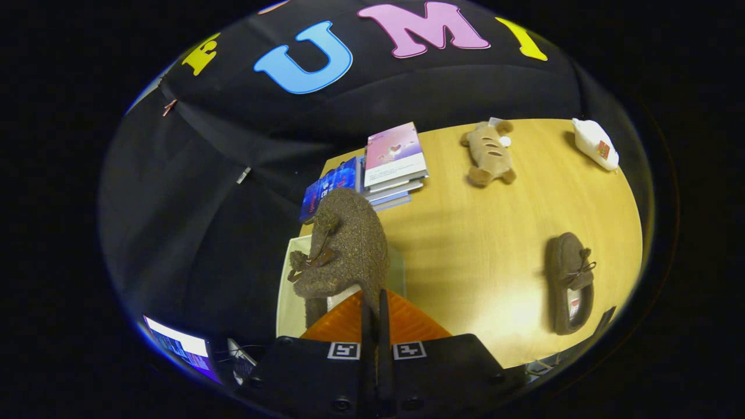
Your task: Open the storage box then place both shoes into the box .Put the left shoe in first, then the right shoe, with the right side of both shoes facing outward in a uniform manner.
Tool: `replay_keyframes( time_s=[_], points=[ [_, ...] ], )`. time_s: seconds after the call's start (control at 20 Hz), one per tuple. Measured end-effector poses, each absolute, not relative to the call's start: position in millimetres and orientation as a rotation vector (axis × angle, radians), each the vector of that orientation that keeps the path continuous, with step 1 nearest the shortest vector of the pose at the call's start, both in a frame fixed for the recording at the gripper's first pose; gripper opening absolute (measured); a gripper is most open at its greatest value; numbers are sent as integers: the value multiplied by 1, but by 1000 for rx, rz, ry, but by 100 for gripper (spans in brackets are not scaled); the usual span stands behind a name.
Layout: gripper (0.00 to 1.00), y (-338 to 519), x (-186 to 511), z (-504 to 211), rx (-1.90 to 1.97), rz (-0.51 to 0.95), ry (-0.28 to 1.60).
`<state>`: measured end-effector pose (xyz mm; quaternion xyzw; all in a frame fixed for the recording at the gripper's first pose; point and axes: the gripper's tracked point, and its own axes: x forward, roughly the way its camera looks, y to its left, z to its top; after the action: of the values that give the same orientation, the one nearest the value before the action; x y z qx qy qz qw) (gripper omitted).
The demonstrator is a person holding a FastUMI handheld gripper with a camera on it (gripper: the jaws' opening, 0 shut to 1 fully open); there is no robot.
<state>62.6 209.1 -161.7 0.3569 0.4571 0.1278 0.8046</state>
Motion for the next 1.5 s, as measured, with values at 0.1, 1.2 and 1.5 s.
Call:
replay_keyframes(
  time_s=[0.1, 1.2, 1.5],
  points=[
    [6, 233, 64, -159, 783, 293, 999],
    [6, 363, 51, -214, 822, 204, 1187],
    [6, 376, 48, -216, 862, 224, 1193]
  ],
)
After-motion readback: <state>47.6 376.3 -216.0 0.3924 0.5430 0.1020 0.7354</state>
